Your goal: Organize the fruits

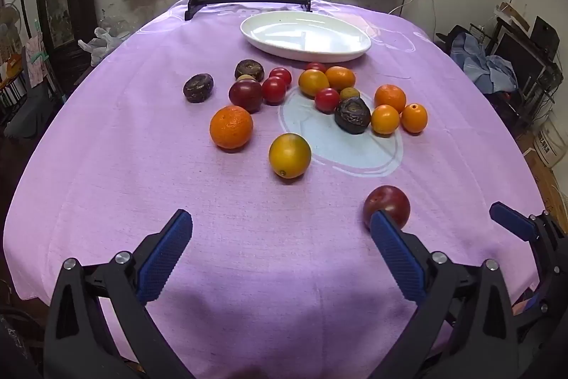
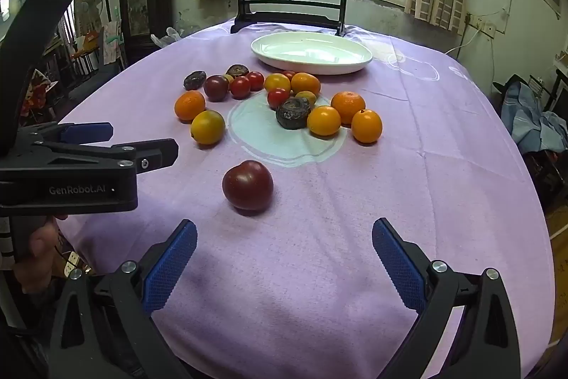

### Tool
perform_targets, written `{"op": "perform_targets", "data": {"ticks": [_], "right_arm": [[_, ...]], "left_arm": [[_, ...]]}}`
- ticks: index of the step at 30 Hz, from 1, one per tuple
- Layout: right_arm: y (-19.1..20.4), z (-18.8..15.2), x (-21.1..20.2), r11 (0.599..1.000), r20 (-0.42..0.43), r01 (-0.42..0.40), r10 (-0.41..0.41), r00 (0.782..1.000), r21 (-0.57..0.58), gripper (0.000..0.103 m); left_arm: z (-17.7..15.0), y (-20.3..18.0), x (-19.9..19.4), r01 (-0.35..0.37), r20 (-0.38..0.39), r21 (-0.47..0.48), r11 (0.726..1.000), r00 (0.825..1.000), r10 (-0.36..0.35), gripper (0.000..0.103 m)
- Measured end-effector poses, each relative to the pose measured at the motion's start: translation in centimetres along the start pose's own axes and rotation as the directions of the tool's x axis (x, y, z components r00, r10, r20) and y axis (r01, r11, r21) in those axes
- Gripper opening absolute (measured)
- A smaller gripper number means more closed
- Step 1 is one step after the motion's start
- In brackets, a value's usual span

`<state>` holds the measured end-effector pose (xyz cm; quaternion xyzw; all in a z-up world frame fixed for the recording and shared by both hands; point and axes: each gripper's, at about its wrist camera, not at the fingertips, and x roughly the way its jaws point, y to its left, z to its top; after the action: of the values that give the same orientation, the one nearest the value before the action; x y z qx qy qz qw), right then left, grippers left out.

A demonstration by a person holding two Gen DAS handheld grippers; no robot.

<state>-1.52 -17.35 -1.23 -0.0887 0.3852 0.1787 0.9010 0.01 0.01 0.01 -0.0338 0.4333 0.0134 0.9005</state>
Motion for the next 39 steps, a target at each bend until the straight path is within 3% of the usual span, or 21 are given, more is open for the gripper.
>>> {"op": "perform_targets", "data": {"ticks": [39], "right_arm": [[0.29,-0.29,0.68,1.000,-0.016,-0.014,0.014,1.000,-0.002,0.100]], "left_arm": [[-0.22,0.10,0.19,0.016,-0.006,-0.020,1.000,1.000,-0.016,0.098]]}}
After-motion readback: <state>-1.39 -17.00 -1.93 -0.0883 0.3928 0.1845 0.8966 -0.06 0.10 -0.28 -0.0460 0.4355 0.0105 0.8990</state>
